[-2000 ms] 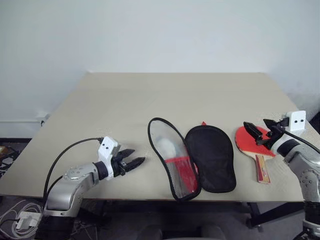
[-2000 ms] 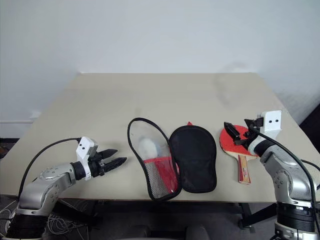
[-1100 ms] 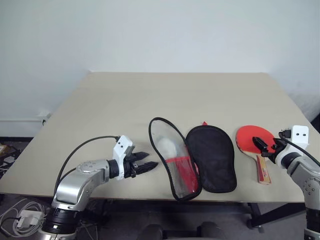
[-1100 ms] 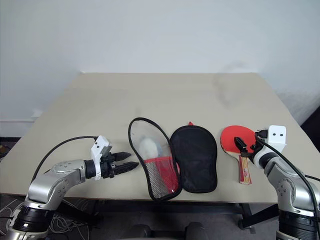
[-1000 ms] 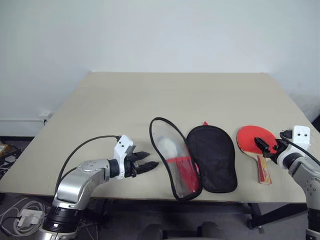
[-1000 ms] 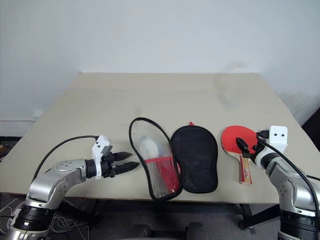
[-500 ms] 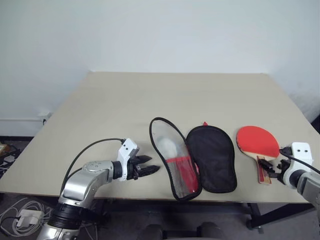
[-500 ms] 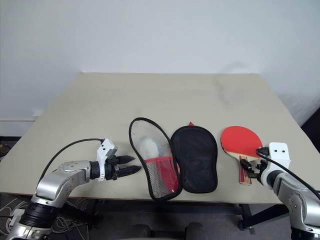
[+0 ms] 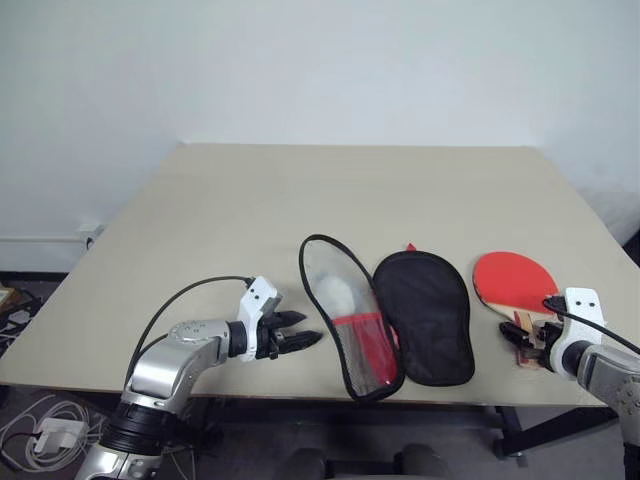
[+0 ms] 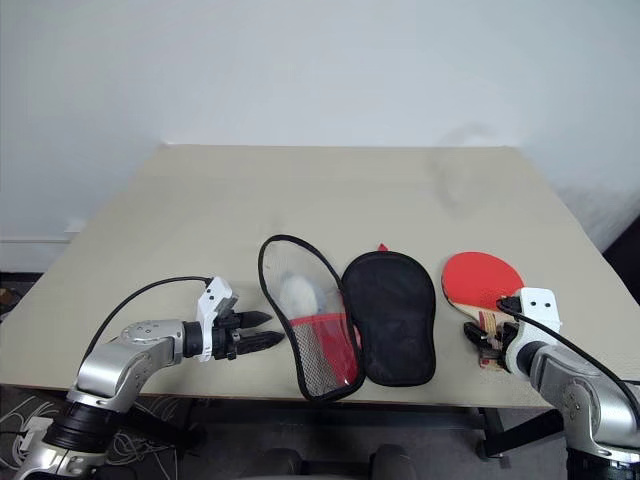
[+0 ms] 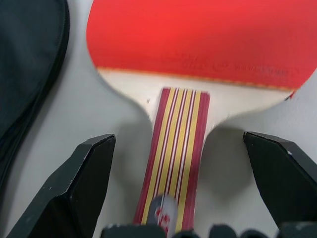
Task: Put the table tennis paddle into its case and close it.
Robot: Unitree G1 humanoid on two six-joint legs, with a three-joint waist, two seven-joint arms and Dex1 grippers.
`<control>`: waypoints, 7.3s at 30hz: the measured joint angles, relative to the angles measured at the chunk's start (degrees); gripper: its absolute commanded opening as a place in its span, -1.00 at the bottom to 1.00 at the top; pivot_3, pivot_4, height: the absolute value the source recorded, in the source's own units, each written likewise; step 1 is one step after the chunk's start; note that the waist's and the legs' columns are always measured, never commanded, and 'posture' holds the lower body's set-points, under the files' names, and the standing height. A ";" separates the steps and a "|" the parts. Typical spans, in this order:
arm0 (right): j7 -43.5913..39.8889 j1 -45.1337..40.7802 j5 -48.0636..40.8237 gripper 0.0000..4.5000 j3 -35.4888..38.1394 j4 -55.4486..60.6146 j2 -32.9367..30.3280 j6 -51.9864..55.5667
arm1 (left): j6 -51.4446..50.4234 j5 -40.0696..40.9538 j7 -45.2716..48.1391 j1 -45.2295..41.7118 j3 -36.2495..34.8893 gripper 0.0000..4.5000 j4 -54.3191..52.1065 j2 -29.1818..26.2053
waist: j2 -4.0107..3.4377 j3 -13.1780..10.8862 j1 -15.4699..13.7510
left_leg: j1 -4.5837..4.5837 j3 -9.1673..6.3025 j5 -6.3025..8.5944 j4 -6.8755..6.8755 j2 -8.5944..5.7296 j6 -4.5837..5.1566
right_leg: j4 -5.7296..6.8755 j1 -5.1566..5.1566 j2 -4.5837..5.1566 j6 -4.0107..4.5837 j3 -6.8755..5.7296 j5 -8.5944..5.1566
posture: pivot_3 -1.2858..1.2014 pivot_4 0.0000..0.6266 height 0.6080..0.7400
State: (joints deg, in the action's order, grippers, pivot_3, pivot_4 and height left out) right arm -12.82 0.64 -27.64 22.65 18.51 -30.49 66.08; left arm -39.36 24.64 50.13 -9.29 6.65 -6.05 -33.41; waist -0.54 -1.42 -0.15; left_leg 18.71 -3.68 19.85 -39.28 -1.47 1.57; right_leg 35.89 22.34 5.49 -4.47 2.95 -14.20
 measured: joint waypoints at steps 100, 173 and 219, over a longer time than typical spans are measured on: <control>-0.30 -16.37 -13.65 0.99 14.98 17.64 15.34 3.03 | -5.72 0.82 8.56 -17.78 7.69 0.50 1.96 11.23 | 0.14 -0.19 -0.34 | 0.34 -0.17 -0.02 -0.33 -0.08 -0.04 | 0.13 0.17 0.06 -0.01 -0.18 0.02 | 0.03 -1.00 0.64; 14.04 -9.94 -11.73 1.00 2.79 5.94 14.48 -13.13 | -46.65 6.94 -15.89 -34.06 -4.01 -0.98 34.85 39.14 | 0.06 -0.18 0.02 | 0.33 -0.17 -0.03 -0.38 -0.16 -0.04 | 0.16 0.16 0.11 -0.01 -0.14 0.02 | 0.03 -1.00 0.64; 13.64 -8.87 -9.83 1.00 -2.46 7.28 11.80 -11.33 | -52.61 47.82 -25.70 -25.53 14.51 -0.98 17.25 17.35 | 0.01 -0.15 1.27 | 0.42 -0.14 -0.08 -0.32 -0.22 -0.12 | 0.32 0.40 0.19 -0.02 -0.01 0.01 | 0.03 -1.00 0.64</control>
State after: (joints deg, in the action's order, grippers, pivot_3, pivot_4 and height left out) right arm 0.83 -8.23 -37.47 20.19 25.80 -18.68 54.76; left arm -91.97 72.45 24.43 -34.82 21.16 11.20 -16.06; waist -0.52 -1.57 1.12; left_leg 19.13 -3.82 19.77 -39.61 -1.69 1.45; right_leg 36.21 22.75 5.68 -4.49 2.95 -14.20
